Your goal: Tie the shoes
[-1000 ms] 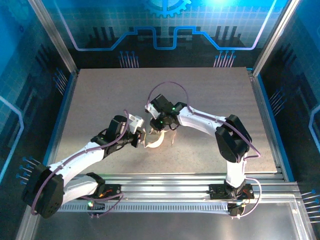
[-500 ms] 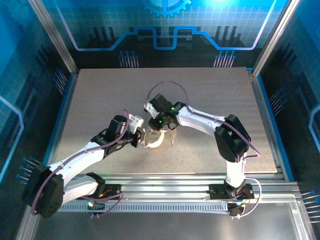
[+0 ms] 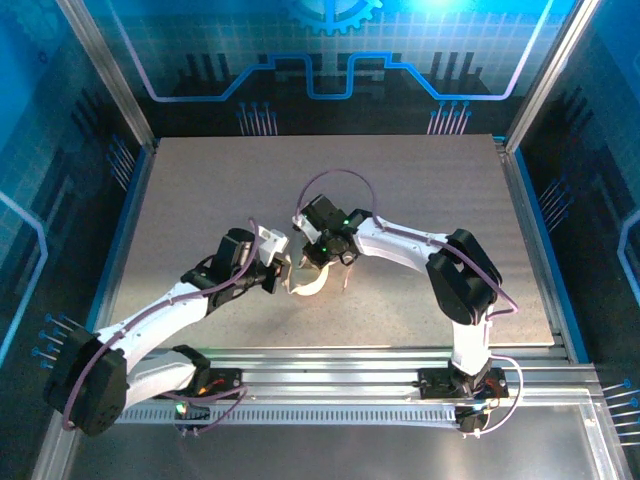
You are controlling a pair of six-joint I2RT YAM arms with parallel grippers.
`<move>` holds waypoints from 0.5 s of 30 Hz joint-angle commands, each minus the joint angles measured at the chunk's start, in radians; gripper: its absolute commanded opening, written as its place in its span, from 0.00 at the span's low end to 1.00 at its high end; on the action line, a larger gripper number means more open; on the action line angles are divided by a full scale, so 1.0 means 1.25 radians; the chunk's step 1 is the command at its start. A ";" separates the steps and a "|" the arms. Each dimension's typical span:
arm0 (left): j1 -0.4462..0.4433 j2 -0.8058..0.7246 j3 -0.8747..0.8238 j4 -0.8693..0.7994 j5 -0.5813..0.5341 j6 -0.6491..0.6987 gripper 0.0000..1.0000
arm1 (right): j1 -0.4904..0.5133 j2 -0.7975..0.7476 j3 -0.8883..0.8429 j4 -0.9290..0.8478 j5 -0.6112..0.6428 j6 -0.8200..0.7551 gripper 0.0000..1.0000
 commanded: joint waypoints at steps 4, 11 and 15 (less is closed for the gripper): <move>0.017 -0.014 0.055 -0.038 0.076 0.166 0.00 | -0.004 -0.069 -0.025 0.027 -0.039 -0.021 0.00; 0.059 0.036 0.097 -0.051 0.171 0.362 0.00 | -0.061 -0.105 -0.026 0.029 -0.197 -0.012 0.00; 0.072 0.109 0.126 -0.057 0.199 0.447 0.00 | -0.078 -0.097 -0.027 0.022 -0.257 -0.021 0.00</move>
